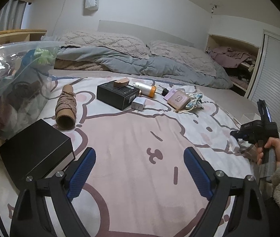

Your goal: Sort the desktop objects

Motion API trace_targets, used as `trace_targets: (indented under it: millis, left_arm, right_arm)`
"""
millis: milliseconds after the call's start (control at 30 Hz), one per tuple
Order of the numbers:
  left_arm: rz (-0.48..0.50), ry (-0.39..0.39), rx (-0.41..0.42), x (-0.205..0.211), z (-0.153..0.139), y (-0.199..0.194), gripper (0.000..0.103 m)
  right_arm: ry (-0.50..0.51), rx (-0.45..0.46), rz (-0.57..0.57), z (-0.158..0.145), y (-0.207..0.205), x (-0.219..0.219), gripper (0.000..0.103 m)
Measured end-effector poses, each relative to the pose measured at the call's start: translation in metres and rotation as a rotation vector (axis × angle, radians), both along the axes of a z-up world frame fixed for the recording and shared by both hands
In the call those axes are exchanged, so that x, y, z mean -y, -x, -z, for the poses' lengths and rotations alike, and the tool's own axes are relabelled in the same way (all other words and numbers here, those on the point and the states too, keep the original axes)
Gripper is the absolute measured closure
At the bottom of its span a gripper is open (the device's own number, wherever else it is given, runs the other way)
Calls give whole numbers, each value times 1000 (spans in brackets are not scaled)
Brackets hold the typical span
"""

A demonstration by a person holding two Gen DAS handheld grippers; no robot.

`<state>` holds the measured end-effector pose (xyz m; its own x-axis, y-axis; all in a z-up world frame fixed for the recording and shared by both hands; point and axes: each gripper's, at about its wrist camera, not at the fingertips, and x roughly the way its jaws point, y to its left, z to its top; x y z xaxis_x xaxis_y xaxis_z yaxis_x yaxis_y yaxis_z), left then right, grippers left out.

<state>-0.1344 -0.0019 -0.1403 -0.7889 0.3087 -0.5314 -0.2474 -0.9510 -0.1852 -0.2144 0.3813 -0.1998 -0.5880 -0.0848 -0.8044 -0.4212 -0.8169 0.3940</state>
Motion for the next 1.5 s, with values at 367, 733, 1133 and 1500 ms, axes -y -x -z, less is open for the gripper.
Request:
trace_targets:
  millis: [367, 733, 1133, 1500]
  left_arm:
    - [-9, -33, -17, 9, -6, -3, 12]
    - [-12, -65, -5, 14, -8, -3, 12]
    - [2, -35, -24, 8, -9, -9, 12]
    - [23, -42, 30, 3, 2, -1, 12]
  right_arm:
    - [-6, -120, 87, -30, -29, 11, 94]
    - [82, 50, 141, 5, -28, -12, 94]
    - [181, 109, 4, 7, -35, 51, 93]
    - [193, 64, -263, 0, -16, 113, 93]
